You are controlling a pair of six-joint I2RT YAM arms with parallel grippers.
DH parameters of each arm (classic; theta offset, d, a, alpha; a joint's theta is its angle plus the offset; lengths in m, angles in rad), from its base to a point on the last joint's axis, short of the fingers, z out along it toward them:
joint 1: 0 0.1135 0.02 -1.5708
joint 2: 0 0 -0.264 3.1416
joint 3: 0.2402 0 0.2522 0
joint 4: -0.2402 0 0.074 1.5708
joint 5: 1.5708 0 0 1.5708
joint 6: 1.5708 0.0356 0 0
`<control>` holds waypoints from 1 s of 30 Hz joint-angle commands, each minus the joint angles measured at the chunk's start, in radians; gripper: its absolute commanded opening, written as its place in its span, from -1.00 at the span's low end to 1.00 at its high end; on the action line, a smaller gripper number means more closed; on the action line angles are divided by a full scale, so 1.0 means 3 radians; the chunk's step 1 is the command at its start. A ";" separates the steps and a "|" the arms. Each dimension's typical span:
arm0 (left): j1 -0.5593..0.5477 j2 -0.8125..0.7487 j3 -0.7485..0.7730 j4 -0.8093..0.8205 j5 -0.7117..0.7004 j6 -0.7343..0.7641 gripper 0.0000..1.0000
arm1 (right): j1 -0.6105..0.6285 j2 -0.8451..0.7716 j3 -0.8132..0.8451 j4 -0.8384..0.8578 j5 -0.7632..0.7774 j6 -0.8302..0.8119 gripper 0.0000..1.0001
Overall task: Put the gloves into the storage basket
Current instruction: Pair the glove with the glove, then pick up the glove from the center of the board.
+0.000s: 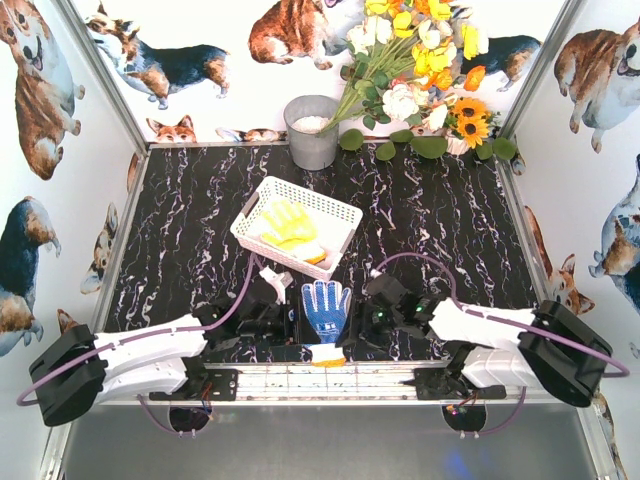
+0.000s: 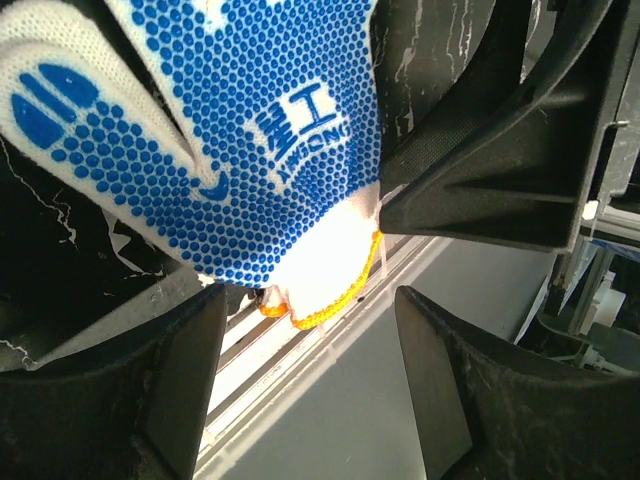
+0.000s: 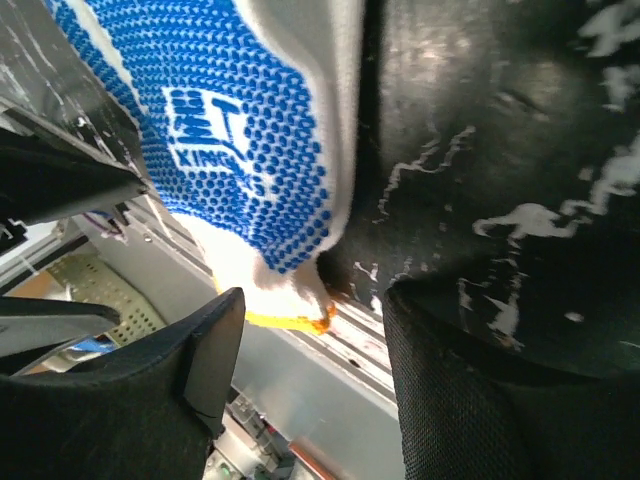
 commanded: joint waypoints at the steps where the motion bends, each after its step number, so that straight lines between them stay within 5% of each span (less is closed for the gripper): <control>1: -0.0047 0.0093 -0.0065 0.0042 0.0060 -0.0115 0.24 | 0.0128 0.0177 -0.0041 0.0610 -0.0062 0.0227 0.16; 12: -0.0074 0.0521 -0.0238 0.0515 0.0080 -0.0179 -0.03 | 0.0251 0.0541 -0.0114 0.0952 0.0061 0.0472 -0.23; 26: -0.0038 0.0986 -0.0200 0.0768 0.0197 -0.0077 -0.42 | 0.0287 0.0325 -0.0173 0.0895 0.0215 0.0509 -0.60; 30: -0.0038 0.0927 0.0002 0.0511 0.0118 0.0152 -0.24 | 0.0286 0.0222 -0.0183 0.0960 0.0172 0.0545 -0.88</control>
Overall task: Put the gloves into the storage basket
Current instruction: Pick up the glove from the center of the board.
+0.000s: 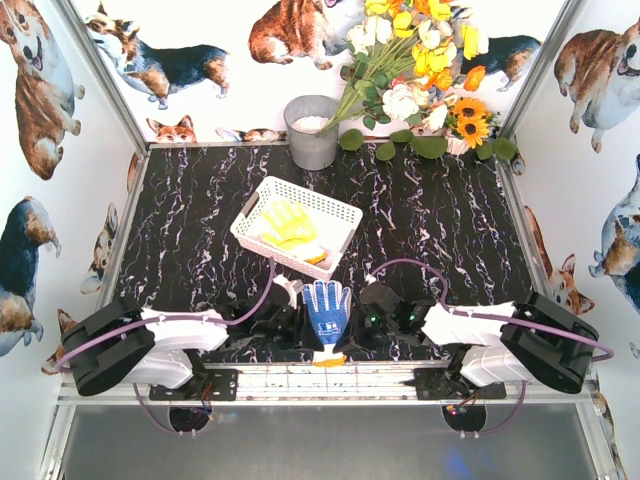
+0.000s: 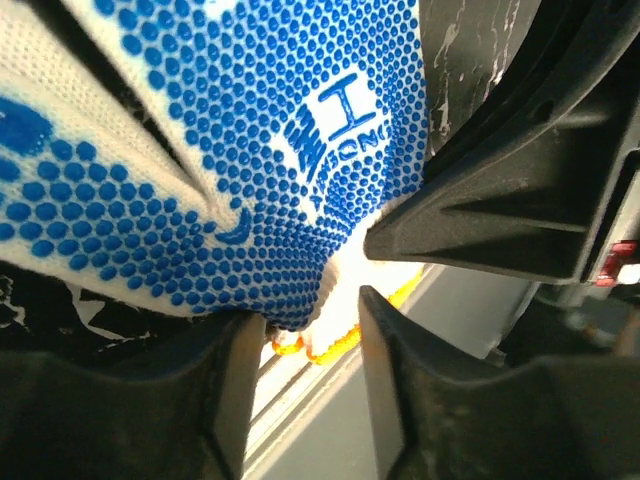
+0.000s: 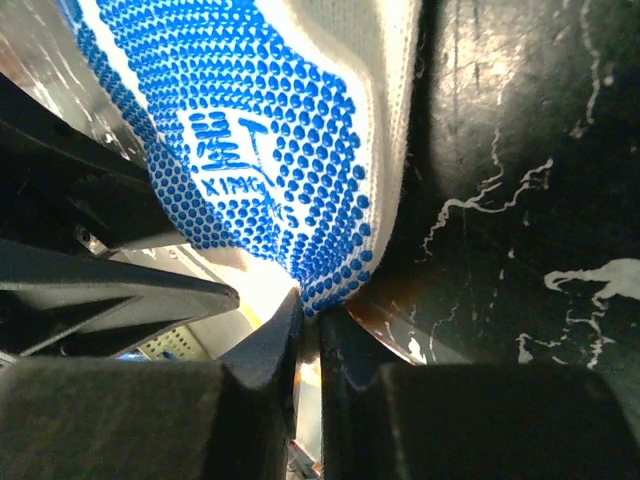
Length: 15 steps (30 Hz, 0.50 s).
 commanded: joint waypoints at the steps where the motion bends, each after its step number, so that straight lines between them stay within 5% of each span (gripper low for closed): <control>1: -0.0005 -0.0100 0.0205 -0.0533 -0.0232 0.0411 -0.15 | 0.0018 -0.0177 0.0000 0.0138 0.0042 0.0051 -0.92; 7: -0.0007 -0.0673 0.0772 -0.1716 -0.0839 0.1116 0.30 | 0.0007 -0.0288 0.0347 -0.0421 0.0060 -0.0047 -1.00; 15: -0.0081 -0.0968 0.1195 -0.1950 -0.1242 0.1974 0.47 | -0.0204 -0.0132 0.0460 -0.0475 -0.0181 0.0041 -1.00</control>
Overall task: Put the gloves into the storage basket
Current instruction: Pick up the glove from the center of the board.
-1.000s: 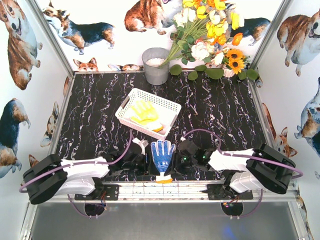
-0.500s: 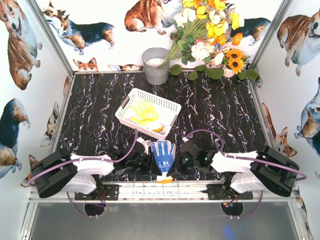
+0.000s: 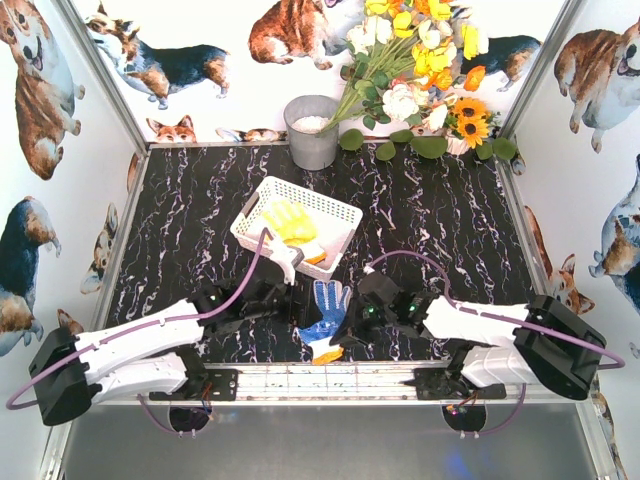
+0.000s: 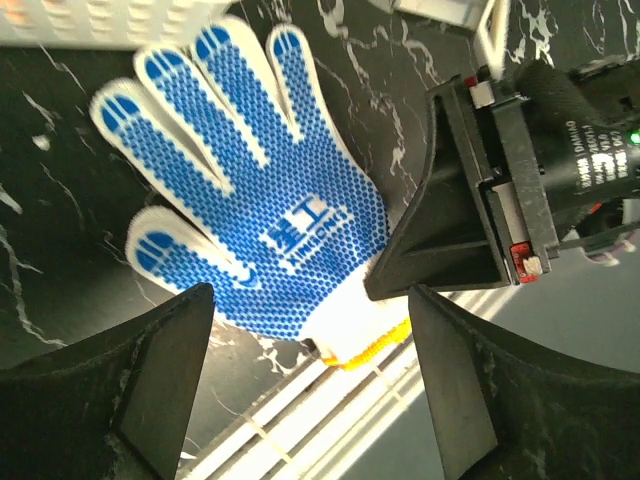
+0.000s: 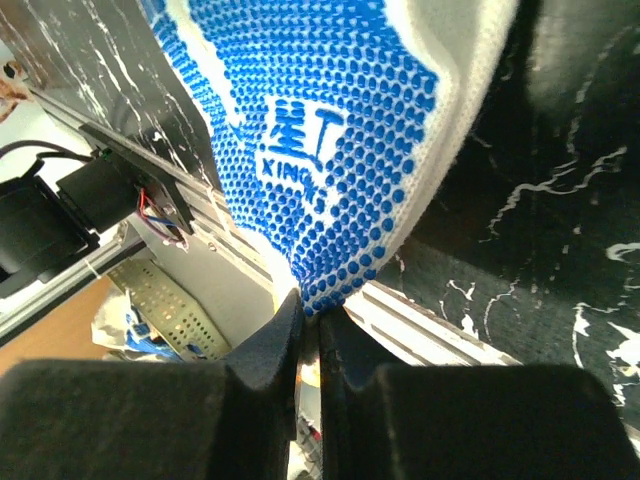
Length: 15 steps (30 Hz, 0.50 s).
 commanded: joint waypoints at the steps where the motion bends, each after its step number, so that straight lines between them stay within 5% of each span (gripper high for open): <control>1: -0.0101 -0.0056 0.0202 -0.0239 -0.0359 0.0684 0.47 | -0.0175 0.0071 0.0146 -0.0020 -0.0170 0.0064 -1.00; 15: -0.1031 -0.0096 0.0033 0.0316 -0.1077 0.1682 0.51 | -0.0506 0.0269 0.0296 -0.0082 -0.0635 0.0266 -1.00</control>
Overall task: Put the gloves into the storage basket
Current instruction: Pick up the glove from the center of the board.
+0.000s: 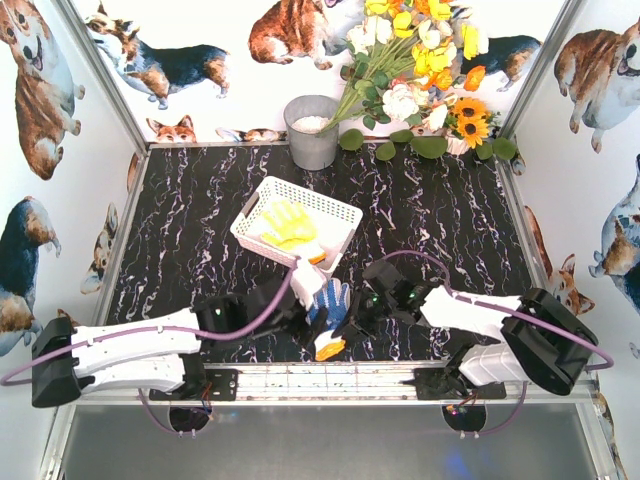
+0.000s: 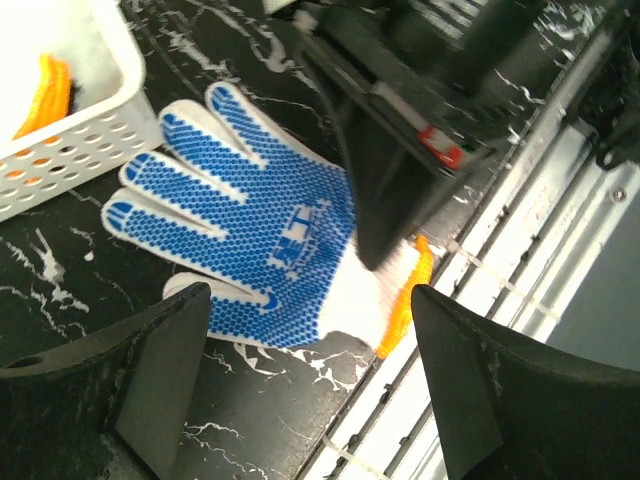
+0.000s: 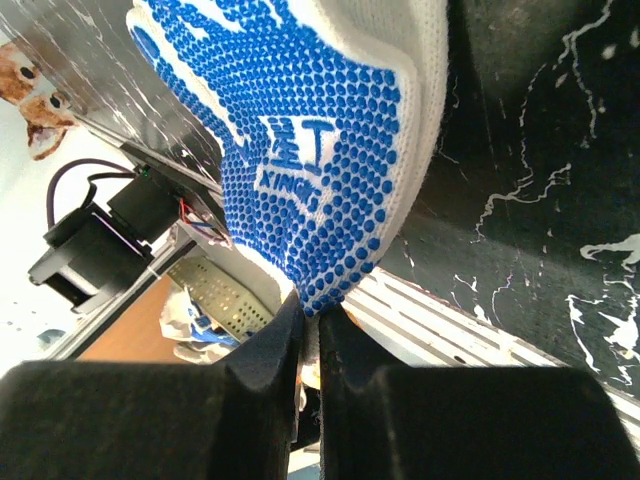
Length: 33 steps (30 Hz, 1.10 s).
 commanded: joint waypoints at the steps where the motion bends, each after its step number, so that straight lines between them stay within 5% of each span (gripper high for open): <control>1: -0.0420 -0.0023 -0.0111 0.0214 -0.0453 0.0451 0.52 | -0.0079 0.0076 0.0186 0.0091 -0.0170 0.0115 -1.00; 16: -0.1377 0.0164 -0.0328 0.0329 -0.1318 0.0586 0.70 | -0.0343 0.0383 0.0442 0.0135 -0.0589 0.0266 -1.00; 33: -0.1341 0.0707 -0.0239 0.0525 -0.1547 0.0846 0.76 | -0.0464 0.0352 0.0487 0.0082 -0.0683 0.0408 -1.00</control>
